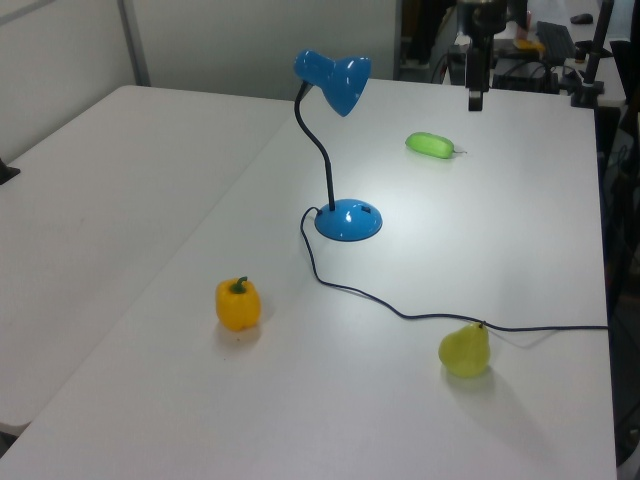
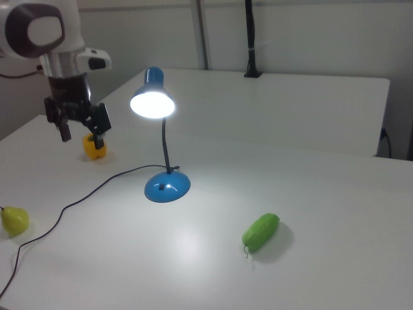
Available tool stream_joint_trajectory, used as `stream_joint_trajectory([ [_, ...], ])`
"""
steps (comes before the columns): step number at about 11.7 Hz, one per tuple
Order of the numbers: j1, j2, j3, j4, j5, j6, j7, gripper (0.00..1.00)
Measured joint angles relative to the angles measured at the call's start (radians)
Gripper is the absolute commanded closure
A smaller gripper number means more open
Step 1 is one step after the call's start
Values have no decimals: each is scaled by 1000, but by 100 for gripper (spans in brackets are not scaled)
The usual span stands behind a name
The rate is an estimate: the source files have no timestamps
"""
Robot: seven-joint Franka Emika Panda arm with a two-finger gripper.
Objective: Turn on desk lamp
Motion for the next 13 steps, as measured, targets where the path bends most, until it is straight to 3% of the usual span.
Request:
stream_joint_trajectory([
  [4, -8, 3, -37, 89, 5, -28, 95, 0],
  [7, -9, 32, -48, 89, 5, 122, 9, 0],
  [13, -9, 59, -52, 89, 5, 154, -69, 0],
])
